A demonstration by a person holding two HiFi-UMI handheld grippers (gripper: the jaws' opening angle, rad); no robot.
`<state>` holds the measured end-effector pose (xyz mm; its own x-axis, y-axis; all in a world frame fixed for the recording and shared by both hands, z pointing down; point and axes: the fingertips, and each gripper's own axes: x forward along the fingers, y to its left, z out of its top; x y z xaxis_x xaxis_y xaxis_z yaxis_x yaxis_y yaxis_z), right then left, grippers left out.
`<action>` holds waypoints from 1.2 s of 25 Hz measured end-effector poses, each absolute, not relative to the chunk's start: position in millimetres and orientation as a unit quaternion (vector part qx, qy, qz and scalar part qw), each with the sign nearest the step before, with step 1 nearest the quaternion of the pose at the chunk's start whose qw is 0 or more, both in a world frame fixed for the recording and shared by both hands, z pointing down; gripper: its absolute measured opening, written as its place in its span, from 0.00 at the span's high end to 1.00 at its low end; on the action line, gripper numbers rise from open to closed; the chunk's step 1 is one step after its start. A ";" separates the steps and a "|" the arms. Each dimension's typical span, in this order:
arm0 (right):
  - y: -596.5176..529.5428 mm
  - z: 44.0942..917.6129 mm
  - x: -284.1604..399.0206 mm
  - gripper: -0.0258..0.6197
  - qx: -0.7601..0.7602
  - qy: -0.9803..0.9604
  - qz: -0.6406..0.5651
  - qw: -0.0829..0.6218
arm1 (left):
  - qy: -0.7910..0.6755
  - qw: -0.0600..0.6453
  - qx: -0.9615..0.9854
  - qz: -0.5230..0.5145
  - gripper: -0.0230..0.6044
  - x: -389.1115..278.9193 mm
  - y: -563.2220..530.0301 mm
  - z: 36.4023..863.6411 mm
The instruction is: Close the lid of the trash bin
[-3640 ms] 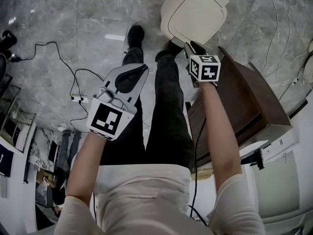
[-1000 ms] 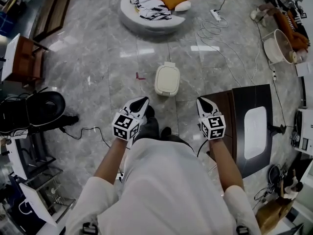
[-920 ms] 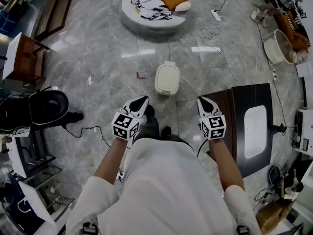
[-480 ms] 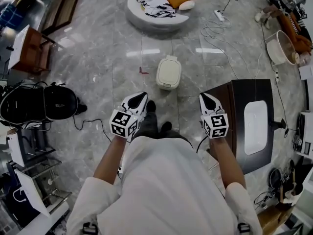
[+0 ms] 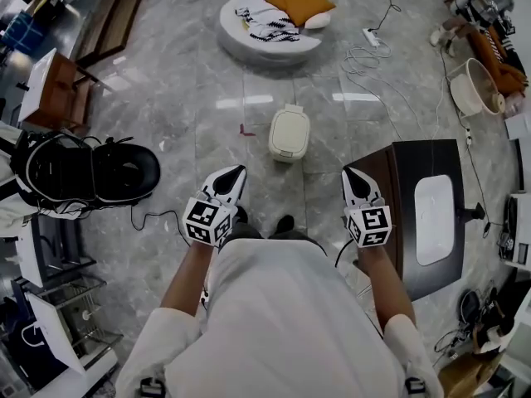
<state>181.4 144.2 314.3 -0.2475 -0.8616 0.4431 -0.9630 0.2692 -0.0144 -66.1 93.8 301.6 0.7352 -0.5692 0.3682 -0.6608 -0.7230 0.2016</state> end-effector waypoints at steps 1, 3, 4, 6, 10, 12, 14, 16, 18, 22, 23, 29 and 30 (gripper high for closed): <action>144.2 312.4 179.9 0.91 0.591 -0.775 0.141 0.176 | -0.335 0.161 0.918 0.140 0.93 -69.3 93.0 300.8; 143.6 309.9 176.6 0.91 0.598 -0.769 0.139 0.176 | -0.334 0.160 0.919 0.137 0.93 -75.9 91.1 299.3; 143.1 308.4 174.6 0.91 0.602 -0.767 0.139 0.175 | -0.333 0.161 0.919 0.136 0.93 -79.4 90.0 298.0; 141.5 304.0 169.8 0.91 0.609 -0.763 0.138 0.171 | -0.330 0.160 0.920 0.134 0.93 -86.6 86.9 294.3; 137.1 294.6 160.0 0.91 0.619 -0.758 0.129 0.162 | -0.327 0.156 0.923 0.130 0.93 -100.6 79.0 288.5; 136.3 291.8 156.1 0.91 0.622 -0.757 0.126 0.158 | -0.326 0.152 0.924 0.129 0.93 -106.0 76.9 287.2; 135.7 290.1 152.8 0.91 0.625 -0.755 0.124 0.155 | -0.325 0.148 0.925 0.129 0.93 -110.4 74.6 285.2; 135.0 289.0 149.3 0.91 0.627 -0.753 0.125 0.154 | -0.324 0.147 0.926 0.127 0.93 -114.2 72.2 282.6; 134.2 288.5 145.8 0.91 0.629 -0.752 0.125 0.154 | -0.323 0.147 0.926 0.125 0.93 -117.1 70.4 281.4; 133.4 288.5 142.9 0.91 0.631 -0.750 0.127 0.154 | -0.322 0.149 0.927 0.122 0.93 -119.6 68.9 281.9; 133.2 288.2 142.4 0.91 0.631 -0.750 0.128 0.153 | -0.323 0.150 0.927 0.121 0.93 -120.0 68.5 281.9; 132.0 285.7 141.1 0.91 0.630 -0.750 0.128 0.155 | -0.325 0.155 0.925 0.118 0.93 -121.7 66.8 281.1; 131.6 285.0 140.6 0.91 0.630 -0.750 0.128 0.154 | -0.325 0.155 0.925 0.118 0.93 -122.2 66.5 280.8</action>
